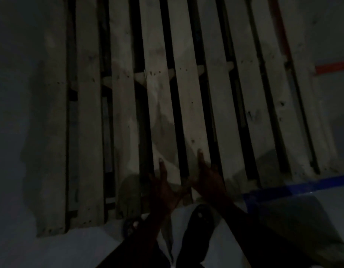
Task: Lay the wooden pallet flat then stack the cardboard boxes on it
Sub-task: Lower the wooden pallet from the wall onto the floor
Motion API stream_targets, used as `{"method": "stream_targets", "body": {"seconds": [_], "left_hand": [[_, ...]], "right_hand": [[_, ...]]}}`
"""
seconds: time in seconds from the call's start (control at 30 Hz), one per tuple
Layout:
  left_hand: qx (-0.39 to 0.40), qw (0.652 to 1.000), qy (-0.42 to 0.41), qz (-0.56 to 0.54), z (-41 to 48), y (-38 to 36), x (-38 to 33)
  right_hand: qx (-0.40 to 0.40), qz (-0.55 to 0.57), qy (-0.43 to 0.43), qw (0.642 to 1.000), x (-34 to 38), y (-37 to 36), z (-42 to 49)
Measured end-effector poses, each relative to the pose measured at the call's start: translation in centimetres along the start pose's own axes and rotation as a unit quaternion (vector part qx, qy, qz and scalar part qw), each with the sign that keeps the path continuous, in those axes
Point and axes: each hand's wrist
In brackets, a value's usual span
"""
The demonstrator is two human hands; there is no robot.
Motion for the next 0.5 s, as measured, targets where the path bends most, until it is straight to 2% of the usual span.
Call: {"method": "stream_targets", "body": {"seconds": [0.07, 0.2, 0.27, 0.33, 0.43, 0.5], "left_hand": [[0.005, 1.000, 0.000, 0.004, 0.2, -1.1, 0.3], [-0.057, 0.997, -0.024, 0.051, 1.2, -2.7, 2.6], [-0.030, 0.998, -0.021, 0.050, 1.6, -3.4, 3.4], [-0.034, 0.991, -0.018, 0.125, 1.6, -3.4, 3.2], [-0.033, 0.982, -0.020, 0.187, 1.7, -3.2, 3.0], [-0.078, 0.968, -0.064, 0.228, 2.4, -2.8, 3.0]], "right_hand": [[0.023, 0.017, -0.042, 0.999, -0.5, -0.4, -0.2], [0.015, 0.045, -0.062, 0.997, -0.7, -2.1, -0.3], [0.018, 0.030, -0.088, 0.995, -0.5, -2.8, -0.1], [0.010, -0.018, -0.103, 0.994, -0.2, -3.3, -0.1], [-0.009, -0.099, -0.082, 0.992, 0.2, -4.0, -0.1], [-0.033, -0.111, -0.039, 0.992, 0.2, -3.8, 0.2]]}}
Point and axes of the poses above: each hand's wrist, its own z-axis towards the middle knuckle, its own y-axis out of the back of the hand, x = y × z, and after that the axes turned 5 degrees about z, right-handed
